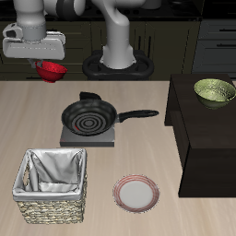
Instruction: Place the red bowl on the plate
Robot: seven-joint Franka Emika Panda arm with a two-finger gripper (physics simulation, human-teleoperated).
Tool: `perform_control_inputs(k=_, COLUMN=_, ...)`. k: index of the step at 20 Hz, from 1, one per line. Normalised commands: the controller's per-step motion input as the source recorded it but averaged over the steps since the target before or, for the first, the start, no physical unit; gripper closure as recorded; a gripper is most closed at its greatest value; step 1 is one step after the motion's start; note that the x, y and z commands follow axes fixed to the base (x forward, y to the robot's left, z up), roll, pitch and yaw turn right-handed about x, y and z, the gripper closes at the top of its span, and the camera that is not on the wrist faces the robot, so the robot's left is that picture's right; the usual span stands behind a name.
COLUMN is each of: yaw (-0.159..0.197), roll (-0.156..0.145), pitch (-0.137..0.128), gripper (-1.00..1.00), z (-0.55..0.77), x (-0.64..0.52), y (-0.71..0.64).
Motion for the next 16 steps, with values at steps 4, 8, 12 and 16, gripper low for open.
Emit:
perform_control_inputs(k=4, yaw=0.006, roll=0.002, pitch=-0.01, gripper=1.0, z=0.1, x=0.25, y=0.39)
perform_control_inputs(k=8, yaw=-0.001, roll=-0.006, pitch=-0.012, gripper=1.0, z=0.13, x=0.24, y=0.45)
perform_control_inputs(k=12, yaw=-0.002, roll=-0.017, pitch=-0.004, gripper=1.0, z=0.07, x=0.19, y=0.36)
perform_control_inputs(k=16, yaw=0.022, roll=-0.005, pitch=-0.004, gripper=1.0, z=0.01, x=0.07, y=0.44)
